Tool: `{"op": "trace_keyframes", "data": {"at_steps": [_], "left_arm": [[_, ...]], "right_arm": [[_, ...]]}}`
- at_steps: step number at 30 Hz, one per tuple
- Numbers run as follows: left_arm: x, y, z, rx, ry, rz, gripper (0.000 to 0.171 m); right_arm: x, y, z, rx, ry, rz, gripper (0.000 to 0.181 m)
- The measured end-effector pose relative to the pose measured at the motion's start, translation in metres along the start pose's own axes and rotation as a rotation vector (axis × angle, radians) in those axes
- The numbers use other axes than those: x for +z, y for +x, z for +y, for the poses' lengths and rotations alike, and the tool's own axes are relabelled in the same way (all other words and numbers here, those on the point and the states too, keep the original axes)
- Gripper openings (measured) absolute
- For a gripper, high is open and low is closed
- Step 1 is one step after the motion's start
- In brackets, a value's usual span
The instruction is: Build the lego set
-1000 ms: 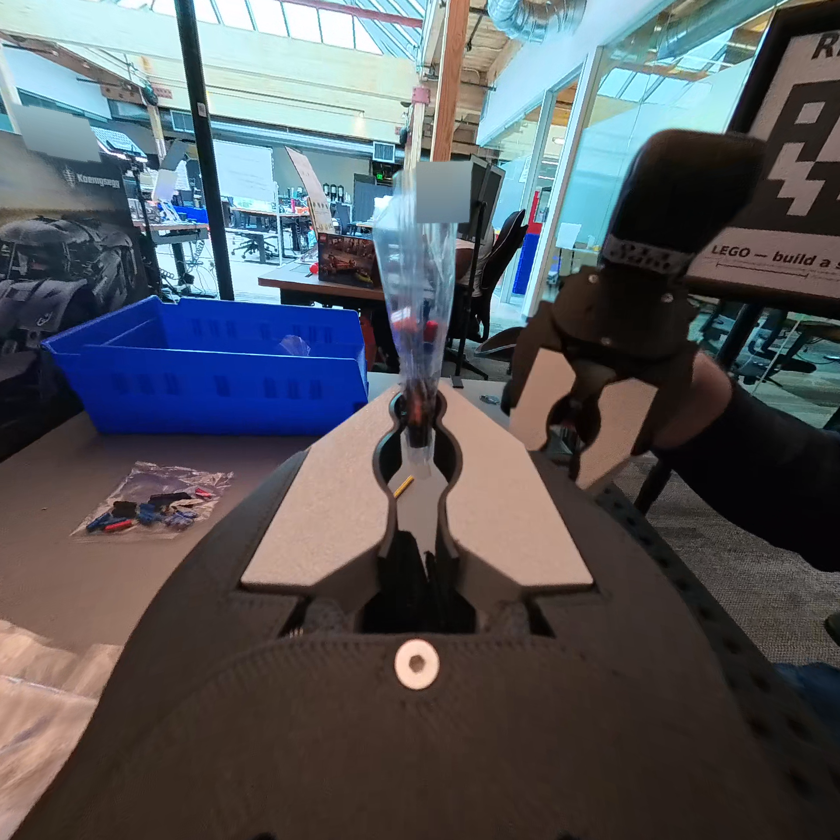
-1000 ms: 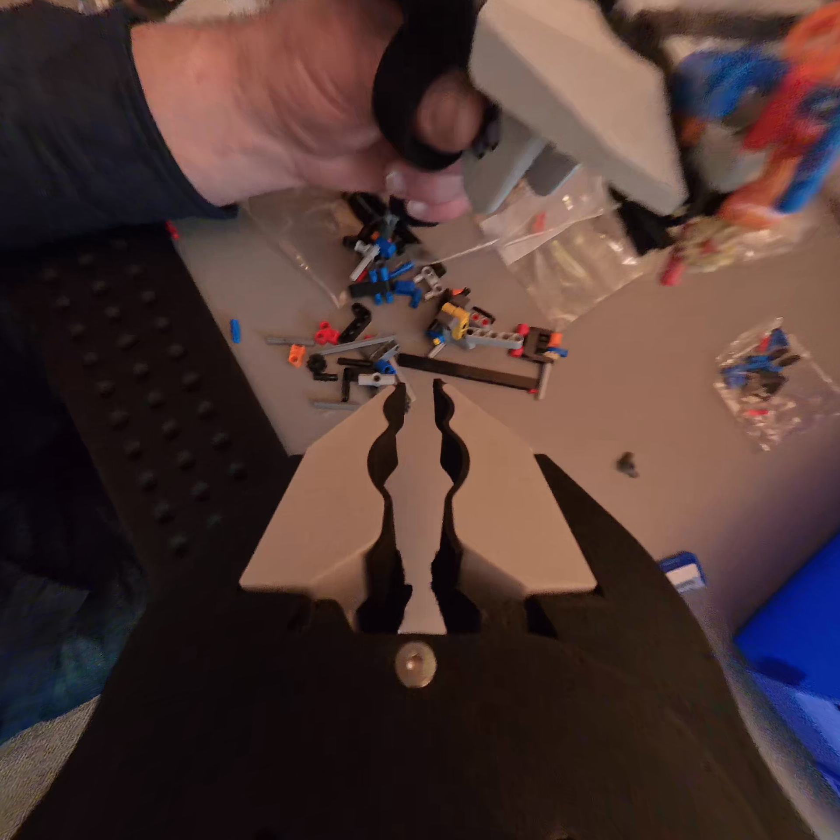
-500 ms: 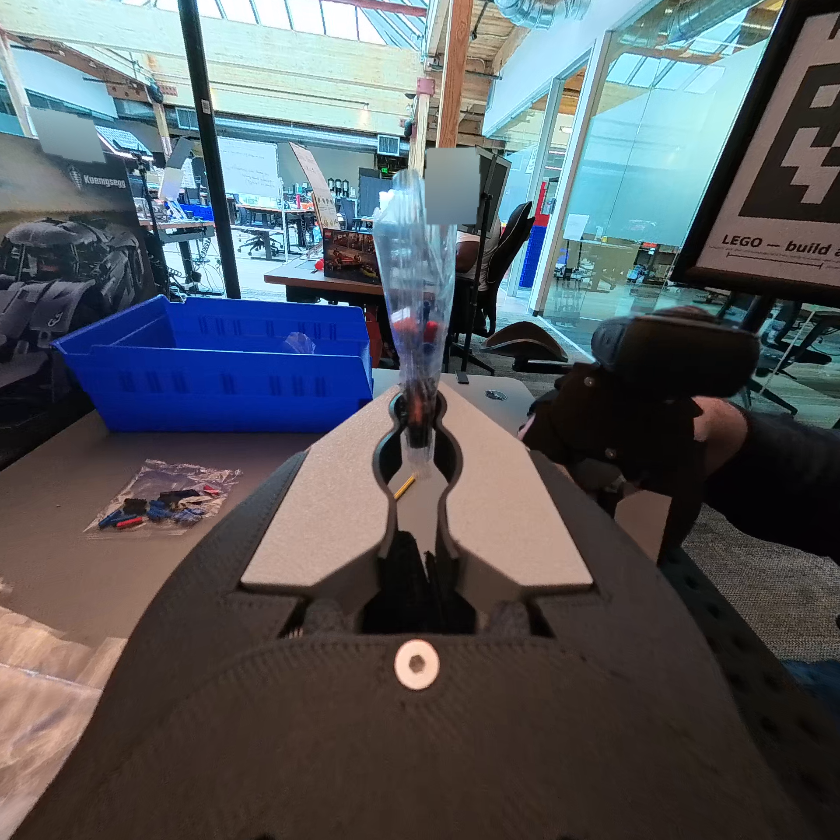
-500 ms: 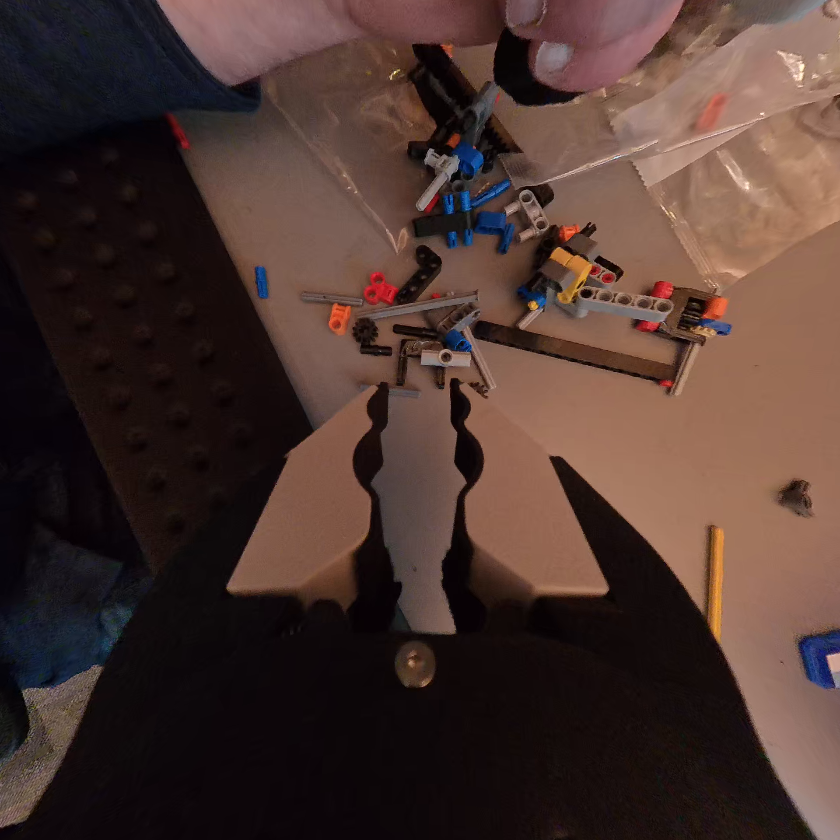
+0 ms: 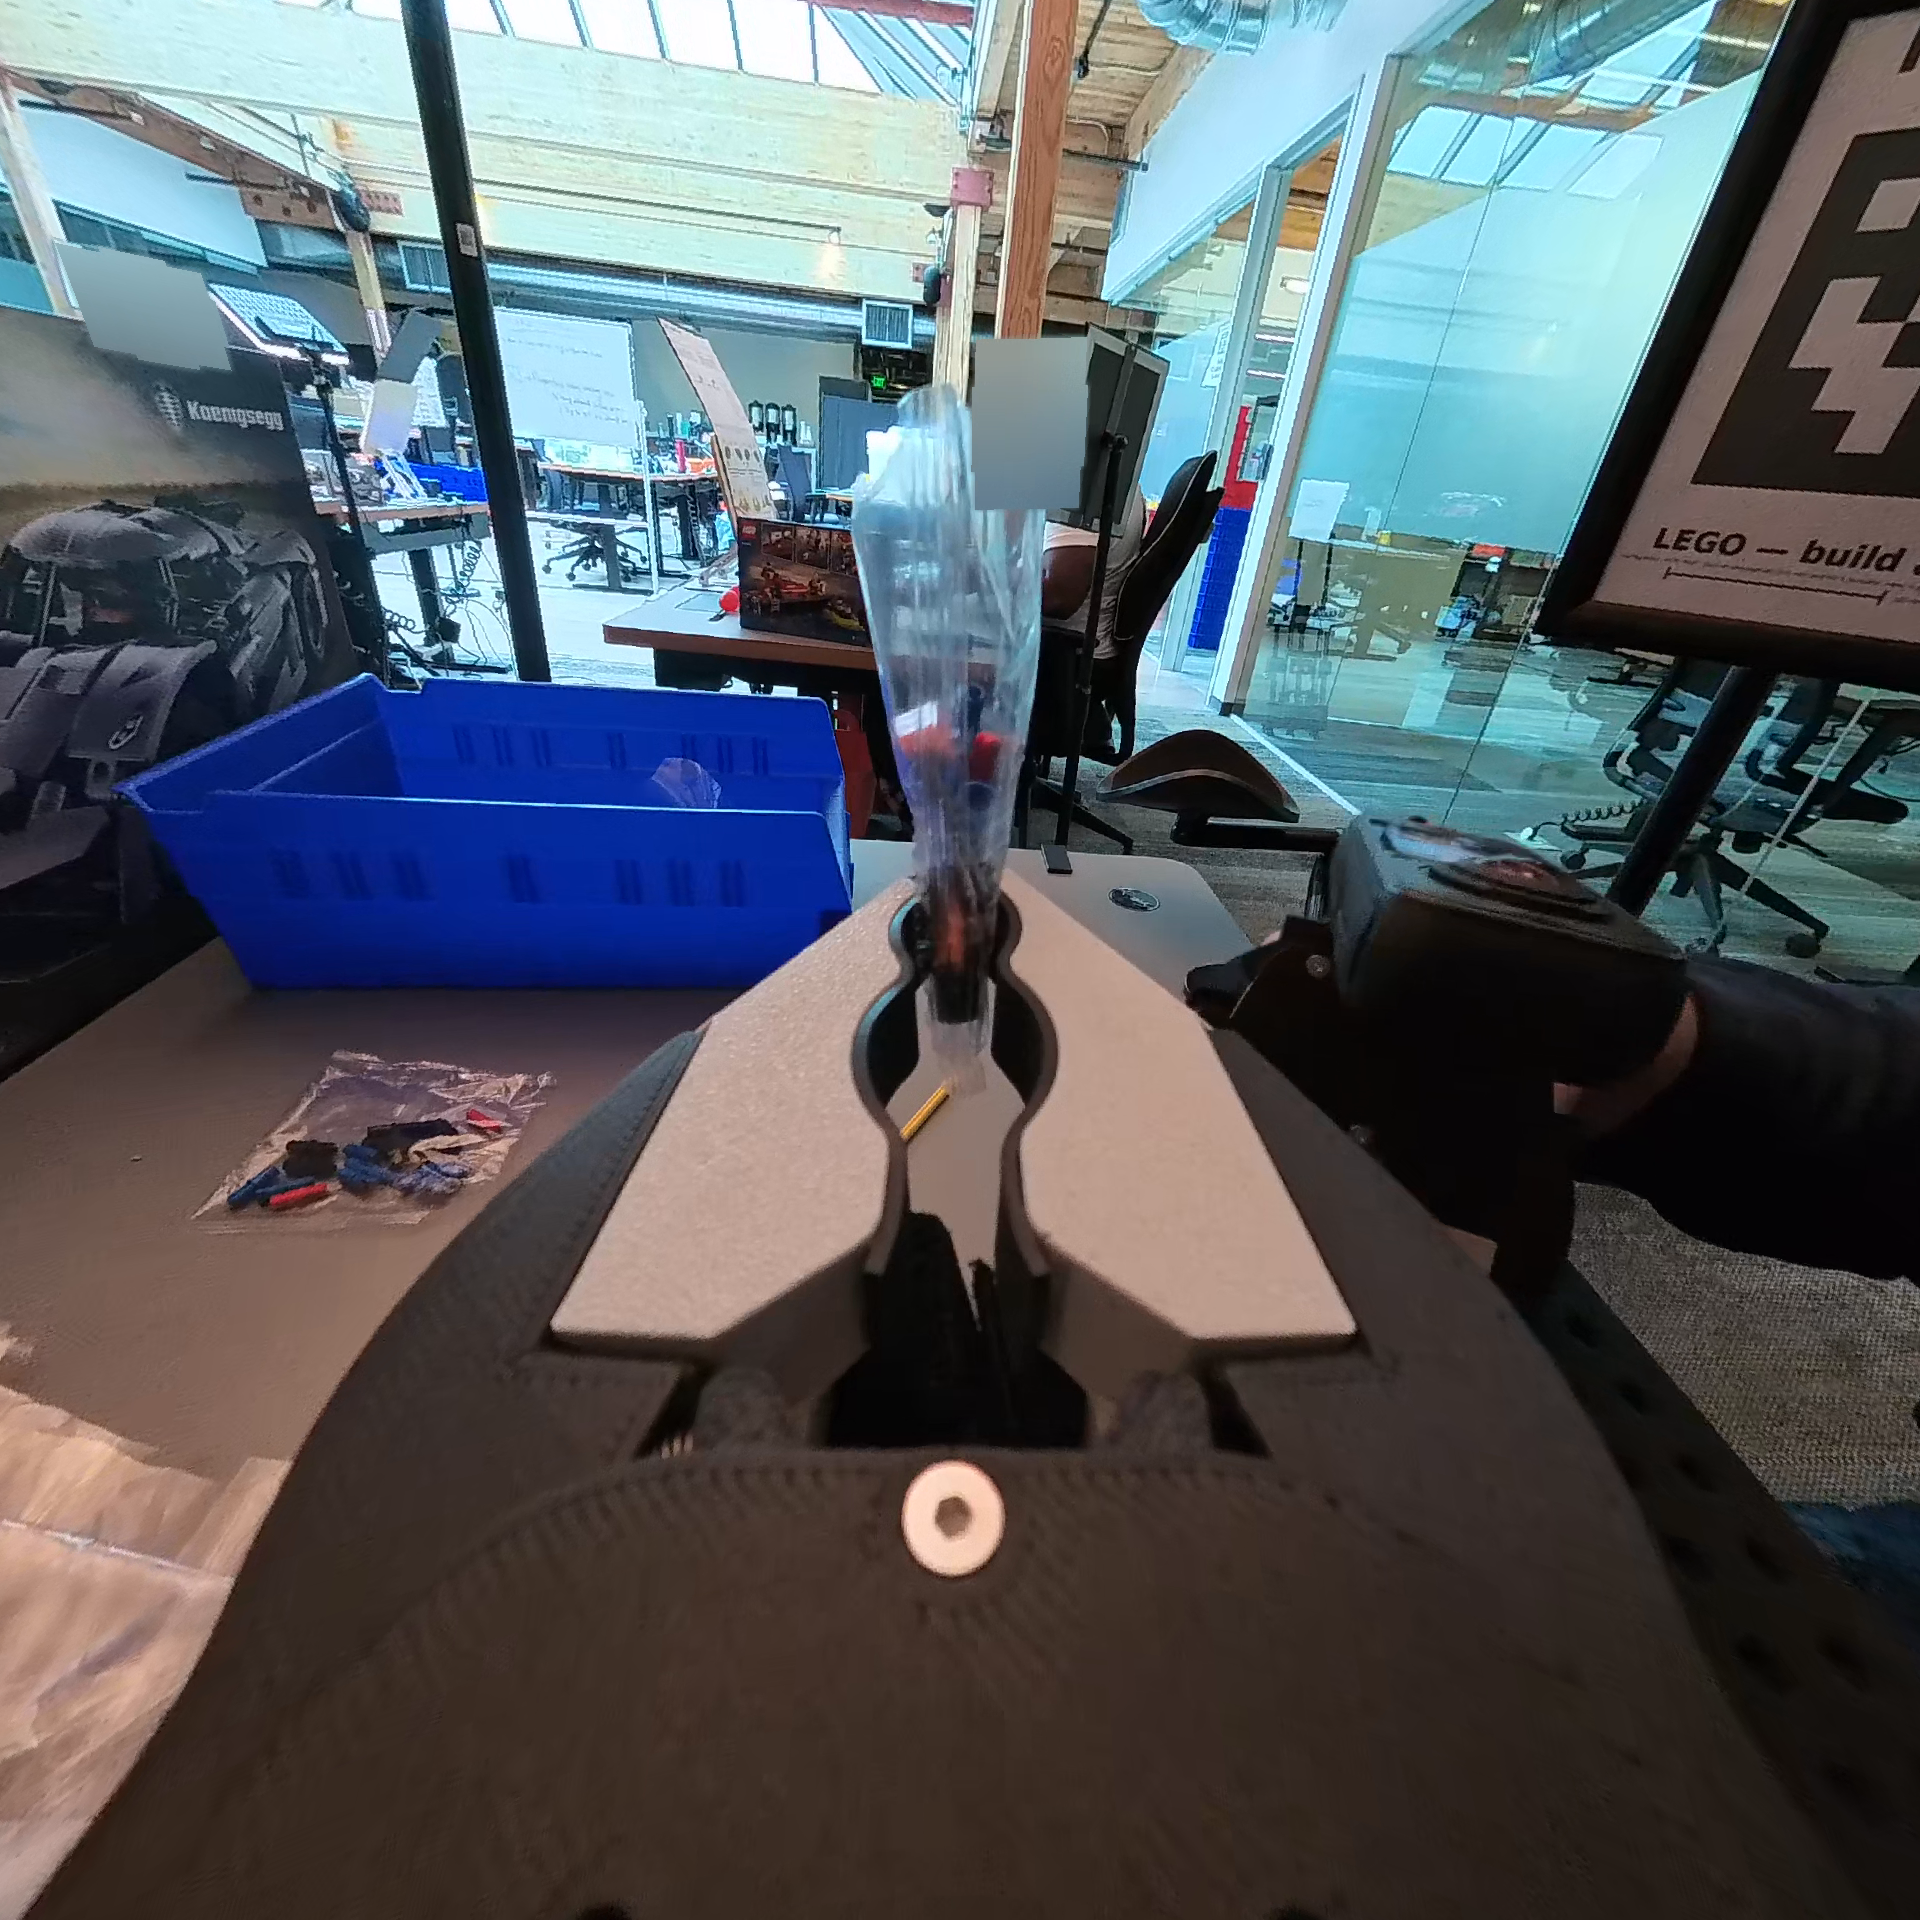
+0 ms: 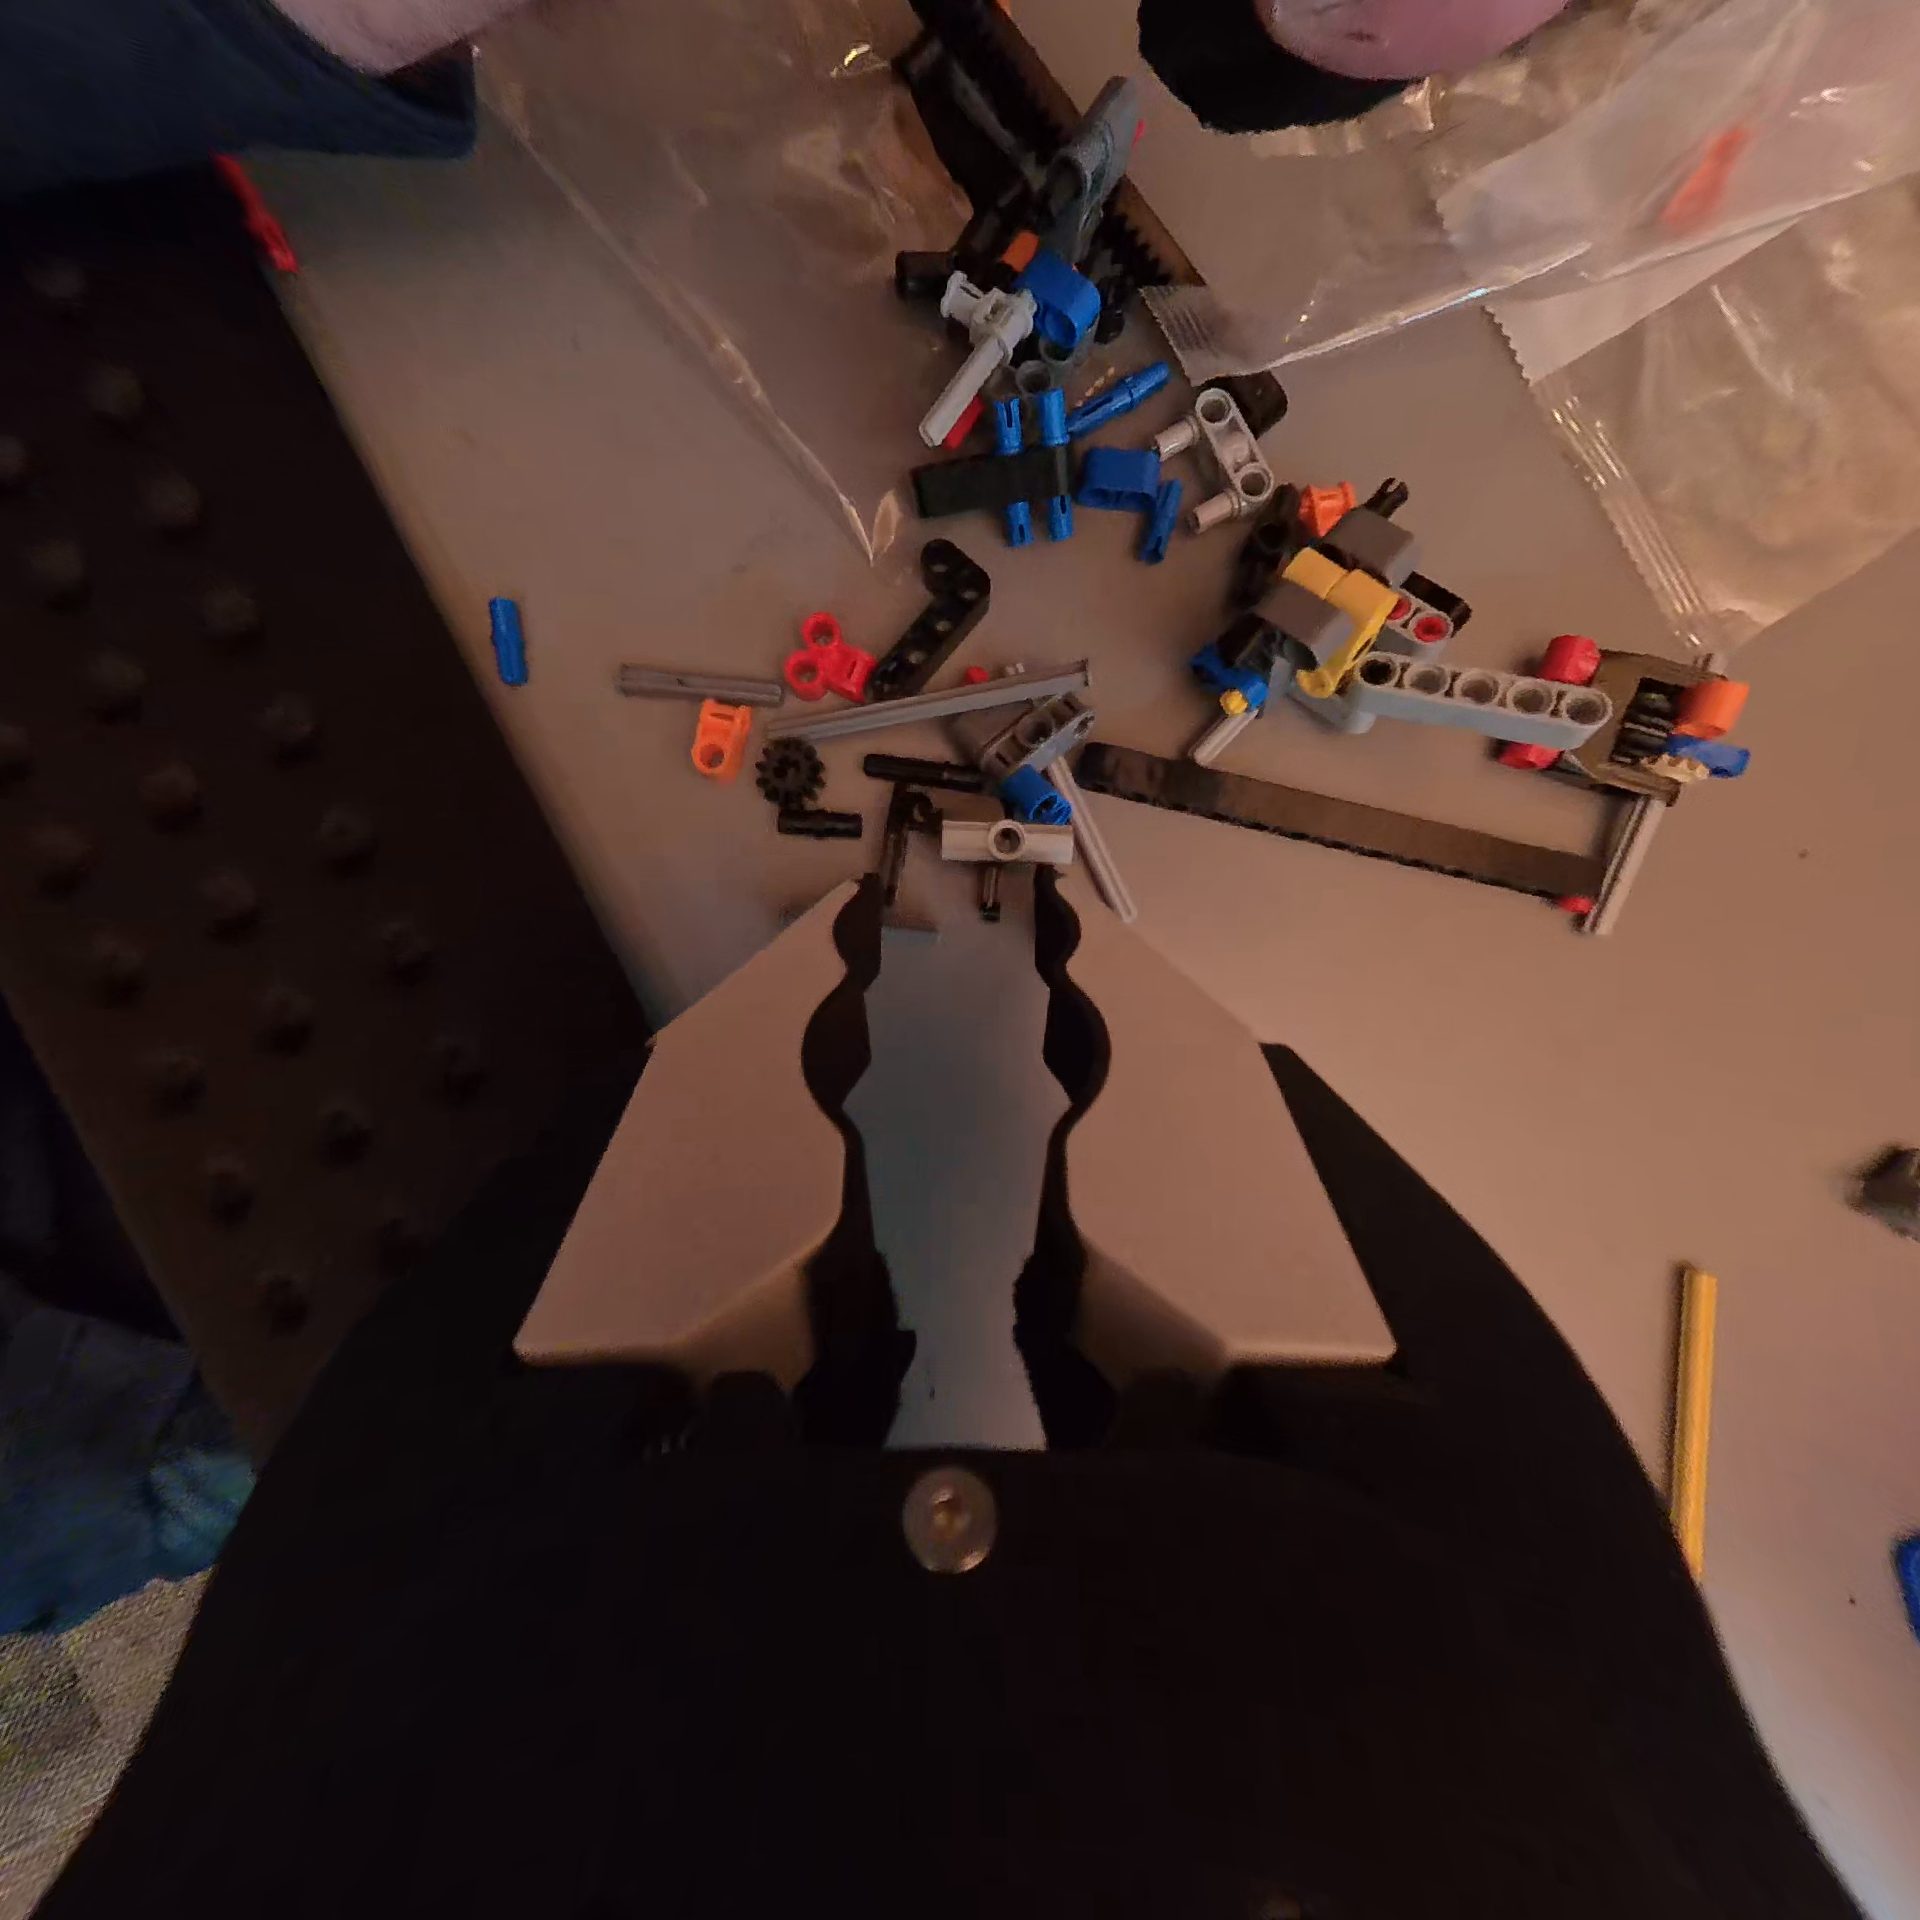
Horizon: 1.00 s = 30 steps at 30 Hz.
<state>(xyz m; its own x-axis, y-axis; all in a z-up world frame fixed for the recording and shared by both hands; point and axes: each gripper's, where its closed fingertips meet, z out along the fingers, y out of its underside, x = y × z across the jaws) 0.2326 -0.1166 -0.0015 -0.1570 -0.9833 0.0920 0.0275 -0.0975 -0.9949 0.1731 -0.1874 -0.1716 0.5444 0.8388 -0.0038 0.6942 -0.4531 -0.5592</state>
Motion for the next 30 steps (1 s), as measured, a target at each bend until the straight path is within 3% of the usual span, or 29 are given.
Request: {"op": "trace_keyframes", "data": {"at_steps": [16, 18, 20, 25, 30], "left_arm": [[0.001, 0.001, 0.001, 0.003, -0.008, 0.000, 0.006], [0.001, 0.001, 0.001, 0.004, -0.008, 0.000, 0.006], [0.001, 0.001, 0.001, 0.004, -0.007, 0.000, 0.006], [0.001, 0.001, 0.000, 0.004, -0.007, 0.000, 0.006], [0.002, 0.001, 0.001, 0.004, -0.009, 0.001, 0.006]], "right_arm": [[0.007, 0.008, -0.011, 0.012, 0.029, 0.021, 0.017], [0.005, 0.012, -0.007, 0.002, 0.010, 0.039, 0.001], [0.001, 0.017, -0.006, 0.008, 0.011, 0.055, 0.000], [-0.013, 0.025, -0.005, 0.039, 0.044, 0.073, 0.002], [-0.010, -0.010, -0.016, -0.045, 0.066, -0.059, 0.026]]}}
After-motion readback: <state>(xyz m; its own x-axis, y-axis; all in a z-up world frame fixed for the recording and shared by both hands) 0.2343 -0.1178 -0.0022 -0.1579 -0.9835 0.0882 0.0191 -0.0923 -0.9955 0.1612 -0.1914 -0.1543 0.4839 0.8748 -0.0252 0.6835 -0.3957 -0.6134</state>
